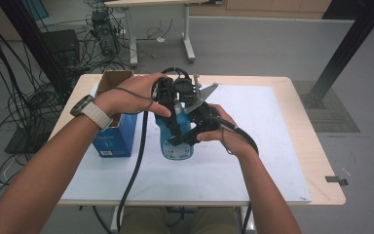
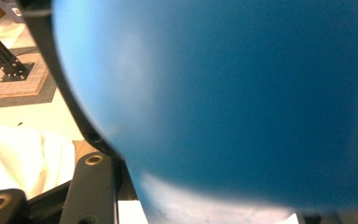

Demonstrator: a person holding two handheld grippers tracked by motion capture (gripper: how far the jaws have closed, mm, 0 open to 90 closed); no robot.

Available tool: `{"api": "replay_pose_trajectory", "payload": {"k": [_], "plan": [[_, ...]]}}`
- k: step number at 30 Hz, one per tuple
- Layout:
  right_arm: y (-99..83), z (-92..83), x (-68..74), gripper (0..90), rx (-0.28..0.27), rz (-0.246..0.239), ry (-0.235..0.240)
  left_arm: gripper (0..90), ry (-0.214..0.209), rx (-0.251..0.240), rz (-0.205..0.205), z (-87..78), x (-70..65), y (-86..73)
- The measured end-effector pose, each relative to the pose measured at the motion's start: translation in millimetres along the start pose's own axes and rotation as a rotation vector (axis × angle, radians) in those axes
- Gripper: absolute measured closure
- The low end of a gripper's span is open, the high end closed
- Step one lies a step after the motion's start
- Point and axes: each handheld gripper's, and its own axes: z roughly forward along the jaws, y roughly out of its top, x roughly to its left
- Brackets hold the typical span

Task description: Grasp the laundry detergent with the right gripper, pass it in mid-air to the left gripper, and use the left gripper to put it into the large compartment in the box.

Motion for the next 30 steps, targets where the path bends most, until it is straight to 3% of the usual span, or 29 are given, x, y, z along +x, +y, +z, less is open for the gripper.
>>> {"api": "replay_pose_trajectory", "payload": {"k": [12,14,17,23,24,27,30], "plan": [[-0.3,0.0,0.2,44.1,0.004,0.004,0.012,38.5,0.0,-0.008,-0.006,0.6,0.0,-1.2],[-0.4,0.8,-1.0,44.1,-0.005,-0.015,0.011,38.6,0.0,-0.008,-0.007,0.5,-0.4,-1.0],[-0.1,-0.7,1.4,44.0,0.008,0.013,0.009,38.6,0.001,-0.009,-0.008,0.2,-0.9,-0.8],[-0.3,-0.5,0.8,44.0,0.001,-0.005,0.013,38.5,0.004,-0.017,-0.012,0.2,-2.1,-1.4],[0.7,-1.5,3.4,44.1,0.013,0.027,0.006,38.5,0.003,-0.014,-0.011,0.1,-2.0,-1.4],[-0.2,-0.3,0.1,44.1,-0.002,-0.021,0.012,38.5,0.003,-0.016,-0.013,0.0,-2.3,-1.5],[0.4,-0.9,1.2,44.0,0.004,-0.007,0.012,38.5,0.005,-0.013,-0.011,-0.4,-2.4,-1.3]]}}
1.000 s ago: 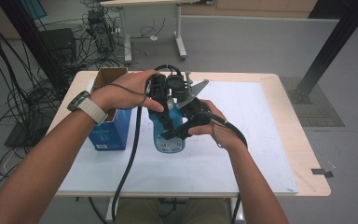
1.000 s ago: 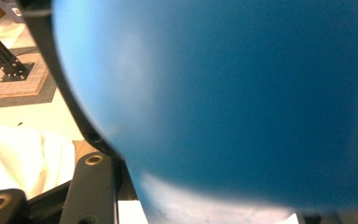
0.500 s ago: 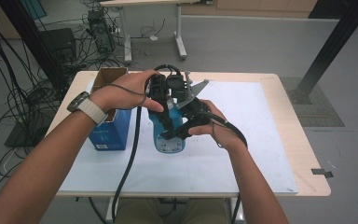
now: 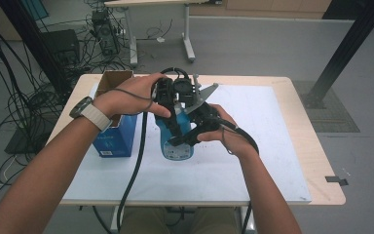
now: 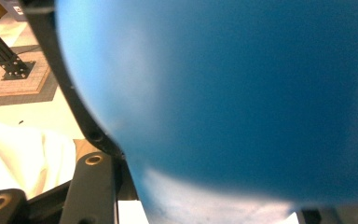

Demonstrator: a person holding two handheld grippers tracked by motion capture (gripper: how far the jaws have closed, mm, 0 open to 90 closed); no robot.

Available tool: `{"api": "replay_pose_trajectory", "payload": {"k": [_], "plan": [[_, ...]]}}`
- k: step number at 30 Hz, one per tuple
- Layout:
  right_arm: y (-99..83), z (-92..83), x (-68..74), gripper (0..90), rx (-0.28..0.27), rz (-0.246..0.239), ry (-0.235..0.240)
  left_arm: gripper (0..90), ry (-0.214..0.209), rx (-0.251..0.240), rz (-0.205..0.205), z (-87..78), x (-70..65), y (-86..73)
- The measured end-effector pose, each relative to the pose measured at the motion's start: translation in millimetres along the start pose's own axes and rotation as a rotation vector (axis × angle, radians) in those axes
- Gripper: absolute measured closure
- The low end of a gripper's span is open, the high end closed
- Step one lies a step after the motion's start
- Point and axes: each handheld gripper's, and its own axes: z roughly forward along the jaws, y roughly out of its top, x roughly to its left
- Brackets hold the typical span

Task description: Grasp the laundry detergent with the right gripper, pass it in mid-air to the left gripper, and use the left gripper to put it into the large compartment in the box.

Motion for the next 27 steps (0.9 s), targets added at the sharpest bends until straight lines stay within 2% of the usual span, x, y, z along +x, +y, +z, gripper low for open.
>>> {"api": "replay_pose_trajectory", "payload": {"k": [4,5,6,7,8,10,12,15,16,17,22,24,25,27], "plan": [[-0.1,-0.2,-0.3,44.0,-0.001,-0.003,0.0,38.5,-0.001,-0.006,-0.003,0.1,0.2,-0.3],[-0.8,0.3,-2.9,44.0,-0.01,-0.036,0.0,38.5,-0.001,-0.005,-0.003,0.0,0.3,-0.3],[-0.6,0.3,-3.0,44.0,-0.009,-0.036,0.001,38.5,-0.001,-0.004,-0.003,-0.2,0.4,-0.3],[0.6,-0.5,0.5,44.0,0.004,0.013,0.0,38.5,-0.002,-0.005,-0.004,-0.2,0.4,-0.4],[0.7,-0.5,0.7,44.0,0.005,0.017,0.002,38.5,-0.002,-0.004,-0.004,-0.1,0.4,-0.5],[0.8,-0.4,0.8,44.0,0.006,0.018,0.003,38.5,-0.001,-0.004,-0.005,-0.2,0.3,-0.6],[0.2,0.3,-0.9,44.0,-0.003,-0.007,0.005,38.5,-0.002,-0.002,-0.005,-0.3,0.2,-0.5],[0.4,0.0,-0.3,44.0,-0.001,-0.002,0.005,38.5,-0.002,0.0,-0.007,-0.4,0.1,-0.2],[-0.3,0.4,-2.3,44.0,-0.008,-0.028,0.005,38.5,-0.001,0.0,-0.005,-0.4,0.1,0.0],[0.3,-0.2,-0.1,44.0,0.0,0.0,0.004,38.5,-0.002,0.003,-0.004,-0.5,0.3,0.1],[0.1,-0.2,-0.1,44.0,0.0,0.0,0.005,38.5,-0.002,0.001,-0.005,-0.4,0.1,0.2],[0.9,-0.7,1.9,43.9,0.004,0.026,0.007,38.5,-0.003,-0.001,-0.008,-0.5,0.0,0.0],[1.0,-0.6,2.1,43.9,0.002,0.028,0.009,38.5,-0.004,-0.001,-0.009,-0.5,0.1,-0.1],[0.4,0.0,0.1,43.9,0.002,0.002,0.005,38.5,-0.002,0.005,-0.005,-0.4,0.3,0.0]]}}
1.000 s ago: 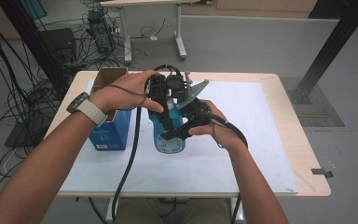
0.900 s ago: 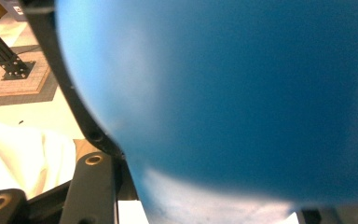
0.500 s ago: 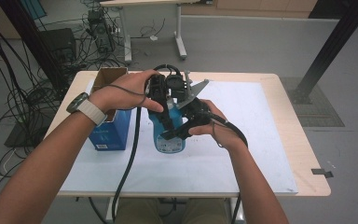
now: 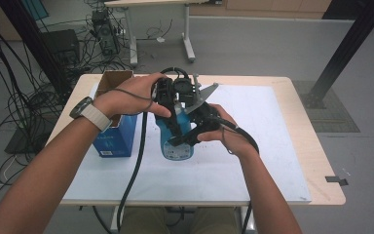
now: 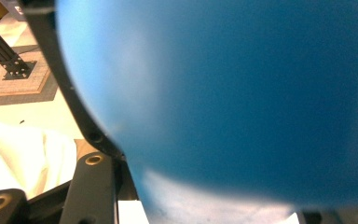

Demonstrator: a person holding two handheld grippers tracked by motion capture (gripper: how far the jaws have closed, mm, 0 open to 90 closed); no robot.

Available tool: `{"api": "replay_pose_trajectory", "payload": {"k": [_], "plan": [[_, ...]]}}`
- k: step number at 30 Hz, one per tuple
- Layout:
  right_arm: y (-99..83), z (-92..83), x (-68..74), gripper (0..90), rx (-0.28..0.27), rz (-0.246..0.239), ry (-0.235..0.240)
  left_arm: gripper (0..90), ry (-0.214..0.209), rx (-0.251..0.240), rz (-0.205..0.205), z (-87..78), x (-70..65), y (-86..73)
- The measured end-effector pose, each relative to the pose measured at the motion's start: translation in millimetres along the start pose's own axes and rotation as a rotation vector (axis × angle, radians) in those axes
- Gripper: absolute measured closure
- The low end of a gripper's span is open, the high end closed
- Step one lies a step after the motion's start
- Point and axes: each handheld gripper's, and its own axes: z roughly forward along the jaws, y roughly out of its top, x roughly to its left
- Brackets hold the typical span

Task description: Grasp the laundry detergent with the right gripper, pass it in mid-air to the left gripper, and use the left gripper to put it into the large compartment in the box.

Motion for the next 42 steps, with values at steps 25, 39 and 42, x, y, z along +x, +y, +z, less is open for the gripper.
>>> {"api": "replay_pose_trajectory", "payload": {"k": [25,39,42], "plan": [[1.2,-0.8,0.8,43.6,-0.008,0.007,0.005,38.4,-0.001,-0.003,-0.006,-2.4,-0.6,0.9],[3.2,0.6,0.7,43.1,-0.017,-0.01,0.007,38.4,-0.006,-0.017,-0.02,-4.2,-0.7,-1.4],[3.3,0.4,0.5,42.9,-0.022,-0.02,0.003,38.4,0.0,-0.016,-0.012,-5.3,-0.7,-1.6]]}}
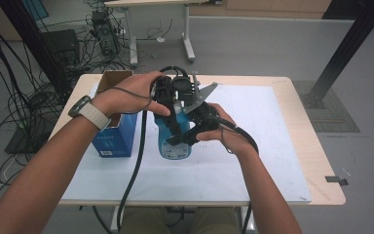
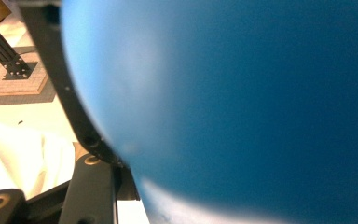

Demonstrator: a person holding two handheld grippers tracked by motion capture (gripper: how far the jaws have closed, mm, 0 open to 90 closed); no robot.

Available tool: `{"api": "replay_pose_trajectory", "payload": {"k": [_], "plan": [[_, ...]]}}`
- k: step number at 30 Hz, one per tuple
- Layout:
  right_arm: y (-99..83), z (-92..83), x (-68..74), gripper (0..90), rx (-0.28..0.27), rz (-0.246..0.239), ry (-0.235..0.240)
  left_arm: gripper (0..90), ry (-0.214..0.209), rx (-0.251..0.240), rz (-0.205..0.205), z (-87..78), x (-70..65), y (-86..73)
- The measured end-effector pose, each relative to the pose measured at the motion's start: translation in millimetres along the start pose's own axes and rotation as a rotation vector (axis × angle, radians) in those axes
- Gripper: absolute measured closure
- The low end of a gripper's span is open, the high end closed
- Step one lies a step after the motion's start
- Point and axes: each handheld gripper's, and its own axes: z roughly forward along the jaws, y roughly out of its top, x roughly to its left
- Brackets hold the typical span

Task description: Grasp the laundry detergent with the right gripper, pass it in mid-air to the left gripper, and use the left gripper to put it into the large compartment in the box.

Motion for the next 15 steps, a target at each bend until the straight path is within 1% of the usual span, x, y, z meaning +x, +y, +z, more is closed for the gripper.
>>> {"api": "replay_pose_trajectory", "payload": {"k": [1,2,3,4,5,6,7,8,9,13,15], "plan": [[0.1,-0.1,0.1,42.6,-0.001,-0.001,-0.002,38.5,0.006,-0.005,0.005,-0.8,0.1,0.0],[-0.1,-0.1,-0.6,42.2,-0.011,-0.012,-0.008,38.4,0.011,-0.002,0.005,-1.4,0.0,0.1],[-0.2,0.0,-0.5,36.9,-0.016,-0.016,-0.012,38.4,0.016,-0.003,0.003,-1.8,0.4,0.0],[-0.6,0.7,-0.5,25.8,-0.028,-0.012,-0.01,38.4,0.019,0.002,0.001,-2.0,0.6,-0.1],[-1.0,1.1,-0.1,17.6,-0.031,0.0,-0.013,38.4,0.022,0.006,-0.002,-1.7,1.2,-0.3],[-2.6,0.7,0.6,12.5,-0.024,0.023,-0.009,38.4,0.024,0.007,-0.002,-1.7,1.3,-0.4],[-5.2,-0.2,0.3,8.4,-0.017,0.026,-0.016,38.4,0.02,0.001,-0.01,-1.3,0.9,-0.7],[-8.3,-1.5,1.4,5.3,-0.009,0.032,-0.03,38.4,0.02,0.006,-0.006,-1.3,1.3,-0.7],[-10.7,-2.9,0.8,5.7,-0.005,0.027,-0.039,38.4,0.017,0.002,-0.009,-0.9,1.5,-0.6],[-23.1,-18.0,0.7,5.5,-0.021,0.078,-0.078,38.3,0.018,0.008,-0.005,0.3,0.8,0.4],[-28.8,-27.0,0.4,5.0,-0.013,0.093,-0.097,38.3,0.02,0.01,-0.006,0.3,0.3,0.2]]}}
